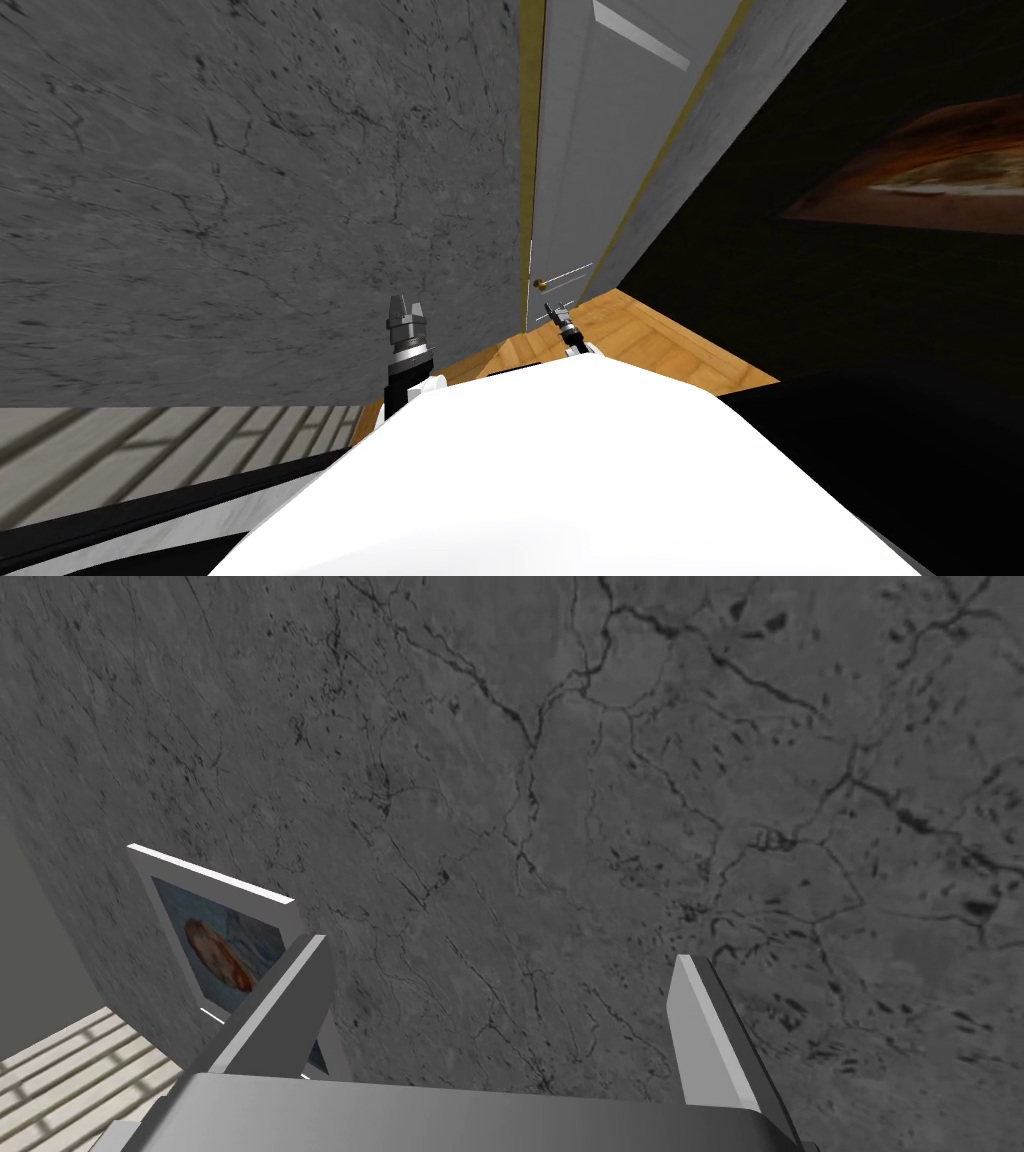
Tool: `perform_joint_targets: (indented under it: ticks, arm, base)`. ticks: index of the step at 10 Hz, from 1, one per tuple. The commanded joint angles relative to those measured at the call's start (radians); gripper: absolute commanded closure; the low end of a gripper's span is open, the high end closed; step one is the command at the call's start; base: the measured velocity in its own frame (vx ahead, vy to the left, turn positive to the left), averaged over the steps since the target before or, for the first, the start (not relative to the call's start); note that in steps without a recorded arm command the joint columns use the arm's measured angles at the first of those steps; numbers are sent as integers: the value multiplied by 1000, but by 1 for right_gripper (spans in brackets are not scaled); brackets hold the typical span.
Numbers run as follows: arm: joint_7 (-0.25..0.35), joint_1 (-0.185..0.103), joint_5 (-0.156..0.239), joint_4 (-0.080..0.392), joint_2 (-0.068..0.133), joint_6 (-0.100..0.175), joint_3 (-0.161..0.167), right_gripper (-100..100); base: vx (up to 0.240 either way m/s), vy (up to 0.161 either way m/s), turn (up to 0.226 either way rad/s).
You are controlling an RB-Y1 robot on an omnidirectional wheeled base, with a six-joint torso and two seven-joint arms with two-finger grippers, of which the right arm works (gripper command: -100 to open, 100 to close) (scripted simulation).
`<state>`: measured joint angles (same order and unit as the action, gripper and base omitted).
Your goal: Pull the door open
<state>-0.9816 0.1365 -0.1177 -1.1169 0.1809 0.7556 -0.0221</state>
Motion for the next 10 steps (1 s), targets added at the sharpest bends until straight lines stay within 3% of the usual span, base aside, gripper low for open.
perform_joint_targets:
  ticks: [1,10]
  arm:
    - [-33,-16,-3,43,3,11,0,-100]
    - [-183,-75,-19,220,19,52,0,-100]
  base:
    - [47,-61,108]
    - [48,-77,90]
